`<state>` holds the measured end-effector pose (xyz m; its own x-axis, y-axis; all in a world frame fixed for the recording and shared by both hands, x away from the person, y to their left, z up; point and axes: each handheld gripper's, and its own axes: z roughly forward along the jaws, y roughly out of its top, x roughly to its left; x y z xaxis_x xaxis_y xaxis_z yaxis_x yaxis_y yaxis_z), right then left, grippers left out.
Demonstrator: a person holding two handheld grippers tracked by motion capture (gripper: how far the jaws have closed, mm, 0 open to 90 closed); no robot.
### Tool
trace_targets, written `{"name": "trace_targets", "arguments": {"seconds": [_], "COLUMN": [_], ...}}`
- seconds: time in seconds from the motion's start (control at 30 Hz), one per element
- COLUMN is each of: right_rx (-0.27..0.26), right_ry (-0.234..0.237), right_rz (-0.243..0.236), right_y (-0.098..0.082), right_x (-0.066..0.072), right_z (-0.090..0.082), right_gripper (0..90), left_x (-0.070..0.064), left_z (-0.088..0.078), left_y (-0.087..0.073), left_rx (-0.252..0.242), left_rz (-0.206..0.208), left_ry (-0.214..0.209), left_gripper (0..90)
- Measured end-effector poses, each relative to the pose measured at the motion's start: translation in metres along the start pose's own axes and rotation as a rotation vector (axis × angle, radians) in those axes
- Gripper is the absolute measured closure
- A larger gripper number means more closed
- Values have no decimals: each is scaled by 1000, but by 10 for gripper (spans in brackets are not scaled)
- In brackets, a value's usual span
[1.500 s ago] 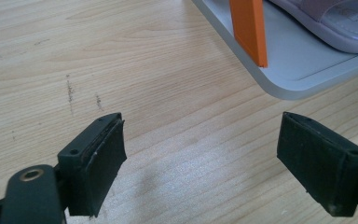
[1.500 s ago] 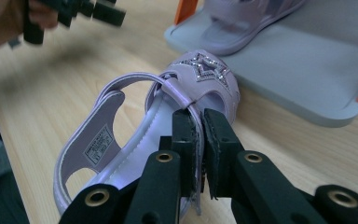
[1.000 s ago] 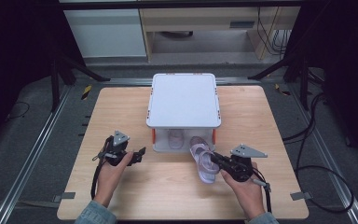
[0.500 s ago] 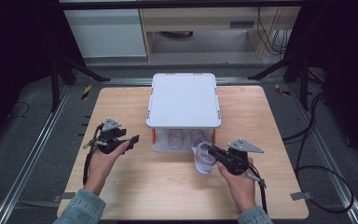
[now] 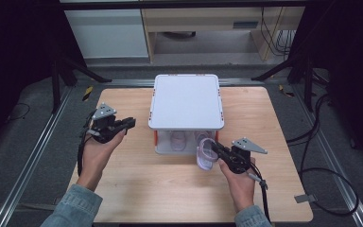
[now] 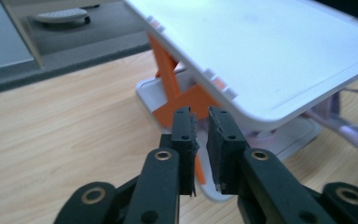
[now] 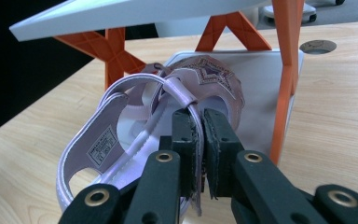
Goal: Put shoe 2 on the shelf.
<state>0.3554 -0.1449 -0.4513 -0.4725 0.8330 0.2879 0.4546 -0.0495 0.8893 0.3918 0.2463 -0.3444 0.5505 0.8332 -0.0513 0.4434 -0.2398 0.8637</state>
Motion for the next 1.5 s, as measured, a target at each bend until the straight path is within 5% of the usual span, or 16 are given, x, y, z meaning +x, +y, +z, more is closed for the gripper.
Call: {"name": "trace_targets", "arguments": {"seconds": [0.47, 0.93, 1.5], "right_rx": [-29, -4, 36], "right_ry": [-36, -100, -120], "right_rz": [42, 36, -17], "right_y": [-4, -12, -16], "right_x": [-2, -7, -4], "right_z": [13, 50, 71], "right_gripper": [836, 836, 821], "left_x": [-35, -54, -61], "left_z": [24, 61, 75], "left_y": [35, 41, 36], "left_rx": [-26, 17, 47], "left_rz": [28, 29, 40], "left_ry": [-75, -89, -91], "left_gripper": [872, 876, 876]}}
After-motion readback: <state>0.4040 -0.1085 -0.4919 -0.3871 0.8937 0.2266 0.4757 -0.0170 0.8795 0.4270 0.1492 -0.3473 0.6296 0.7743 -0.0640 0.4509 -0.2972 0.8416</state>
